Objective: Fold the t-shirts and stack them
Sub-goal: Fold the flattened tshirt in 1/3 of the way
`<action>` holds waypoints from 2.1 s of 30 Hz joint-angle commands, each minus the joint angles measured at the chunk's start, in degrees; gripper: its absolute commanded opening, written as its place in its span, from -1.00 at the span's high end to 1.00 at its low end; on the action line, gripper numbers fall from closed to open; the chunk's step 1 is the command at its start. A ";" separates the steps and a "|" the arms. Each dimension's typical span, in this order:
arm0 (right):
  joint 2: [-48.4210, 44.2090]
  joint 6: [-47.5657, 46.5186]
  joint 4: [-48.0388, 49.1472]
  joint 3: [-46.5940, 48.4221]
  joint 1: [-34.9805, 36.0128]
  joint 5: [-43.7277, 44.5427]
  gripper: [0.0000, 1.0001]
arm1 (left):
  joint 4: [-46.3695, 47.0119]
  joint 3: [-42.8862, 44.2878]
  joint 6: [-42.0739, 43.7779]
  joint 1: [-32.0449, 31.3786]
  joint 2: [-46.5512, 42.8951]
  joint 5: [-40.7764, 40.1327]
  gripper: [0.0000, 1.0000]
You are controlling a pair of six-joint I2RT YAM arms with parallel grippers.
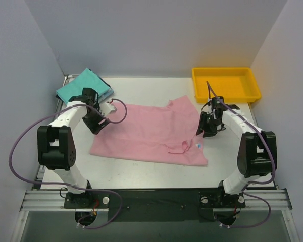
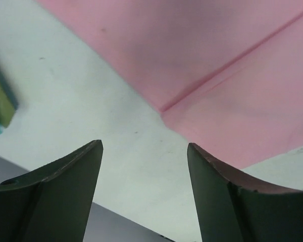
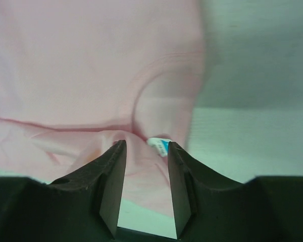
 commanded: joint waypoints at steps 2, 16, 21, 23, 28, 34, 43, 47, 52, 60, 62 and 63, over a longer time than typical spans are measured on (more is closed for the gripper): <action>-8.31 -1.19 -6.46 1.80 -0.91 12.37 0.37 | 3.22 7.88 -8.83 1.29 -0.45 -5.35 -0.50; 0.11 0.55 5.68 1.28 14.92 -0.22 1.00 | 3.02 -3.27 -9.37 -3.28 1.13 3.53 0.67; -2.95 2.23 3.57 -5.04 13.78 6.64 1.00 | 4.54 -3.63 -11.04 -3.02 5.17 1.94 0.69; -5.85 3.37 3.39 -7.94 12.72 8.84 1.00 | 4.62 -3.89 -11.05 -2.41 5.96 1.15 0.70; -9.65 5.04 3.83 -12.96 9.74 9.81 1.00 | 4.54 -4.68 -9.99 -2.14 6.05 0.36 0.70; -11.22 2.15 -0.12 -10.97 4.28 10.60 1.00 | 2.34 -3.11 -9.03 -2.14 4.39 2.29 0.65; -20.01 4.77 1.95 -7.42 12.71 10.53 1.00 | -2.84 -0.29 -7.71 -2.23 -1.77 8.88 0.46; -17.39 7.07 9.97 -10.24 13.68 6.21 1.00 | -2.94 -0.55 -7.09 -2.05 -2.39 7.75 0.40; -10.36 6.45 12.45 -12.09 14.13 4.62 1.00 | -2.15 -1.69 -6.91 -1.53 -1.25 5.90 0.38; -8.50 8.57 12.44 -19.03 12.10 6.83 1.00 | -3.55 -5.12 -0.43 -0.03 -3.08 7.55 0.10; -7.45 8.04 12.36 -18.07 12.02 6.74 1.00 | -3.72 -6.87 3.25 -0.12 -5.28 9.92 -0.05; -6.75 7.86 12.18 -17.02 12.10 6.74 1.00 | -3.46 -8.36 5.80 -0.21 -6.77 10.46 -0.11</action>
